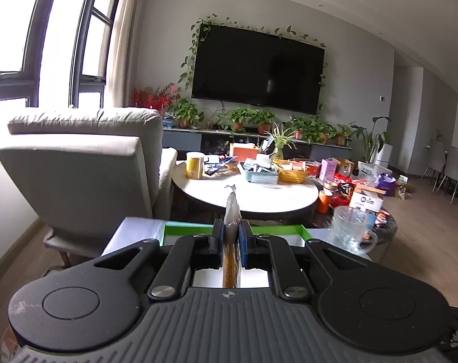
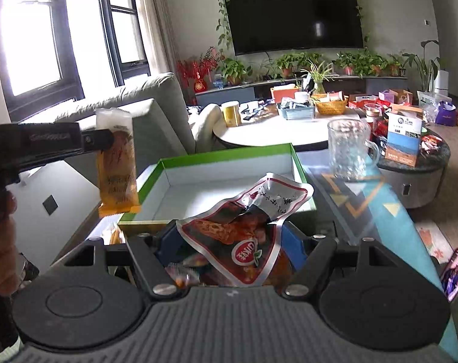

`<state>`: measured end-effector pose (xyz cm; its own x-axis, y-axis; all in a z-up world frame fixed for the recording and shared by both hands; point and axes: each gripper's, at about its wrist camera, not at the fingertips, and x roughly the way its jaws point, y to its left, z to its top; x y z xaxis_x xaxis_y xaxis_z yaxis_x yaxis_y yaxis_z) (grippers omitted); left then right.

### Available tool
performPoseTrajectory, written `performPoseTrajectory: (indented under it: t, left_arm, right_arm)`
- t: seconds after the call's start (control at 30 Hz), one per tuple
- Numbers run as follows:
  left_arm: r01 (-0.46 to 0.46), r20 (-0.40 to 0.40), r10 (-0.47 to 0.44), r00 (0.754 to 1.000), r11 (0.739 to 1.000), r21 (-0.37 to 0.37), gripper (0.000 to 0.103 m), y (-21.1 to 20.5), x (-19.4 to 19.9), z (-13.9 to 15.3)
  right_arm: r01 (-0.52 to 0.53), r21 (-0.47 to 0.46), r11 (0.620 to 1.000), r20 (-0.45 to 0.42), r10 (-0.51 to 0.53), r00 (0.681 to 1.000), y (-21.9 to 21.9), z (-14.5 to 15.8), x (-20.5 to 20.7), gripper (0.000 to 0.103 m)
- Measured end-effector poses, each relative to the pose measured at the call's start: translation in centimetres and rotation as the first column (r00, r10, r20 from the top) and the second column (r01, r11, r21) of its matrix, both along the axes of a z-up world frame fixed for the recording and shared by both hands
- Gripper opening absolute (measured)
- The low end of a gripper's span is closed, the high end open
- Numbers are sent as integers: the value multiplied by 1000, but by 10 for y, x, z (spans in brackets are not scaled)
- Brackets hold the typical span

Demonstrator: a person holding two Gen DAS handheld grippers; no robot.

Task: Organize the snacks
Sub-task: 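Open left tool to drop stick packet in box while right lowers sauce packet in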

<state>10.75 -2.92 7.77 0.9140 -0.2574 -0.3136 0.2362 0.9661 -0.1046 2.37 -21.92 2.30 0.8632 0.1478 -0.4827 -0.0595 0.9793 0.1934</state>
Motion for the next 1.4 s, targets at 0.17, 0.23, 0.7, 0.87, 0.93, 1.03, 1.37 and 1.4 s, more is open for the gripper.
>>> performPoseTrajectory:
  t: [0.17,0.23,0.7,0.87,0.93,1.03,1.37,1.4]
  left_arm:
    - [-3,-29,4,1000,1000,16,10,-8,28,-10]
    - [-1,-49,2,999,1000,25,10,-11,39,-17]
    - [1,-193,13,981,997,73,10,-13,89,-65]
    - [4,-215,12,977,997,74,10,-10,95,-71]
    - [8,-221,9,975,997,75,10,-10,96,-72]
    - [15,-224,4,975,996,84,10,-12,98,-75]
    - [0,-224,22,974,995,99,31,-8,91,-71]
    - [-2,-223,24,975,995,96,33,-7,90,-71]
  right_arm:
    - [1,-5,1000,10,-1,1000,-1,3,23,42]
    - [3,-10,1000,14,-3,1000,-2,4,31,42]
    - [7,-13,1000,-12,-7,1000,3,-11,92,42]
    - [8,-10,1000,-37,-8,999,4,-19,106,42]
    - [11,-10,1000,-45,-11,999,4,-22,109,42]
    - [19,-11,1000,-63,-19,998,6,-26,115,42]
    - [18,-29,999,-135,-21,991,15,-41,117,43]
    - [16,-27,999,-142,-20,990,15,-42,117,43]
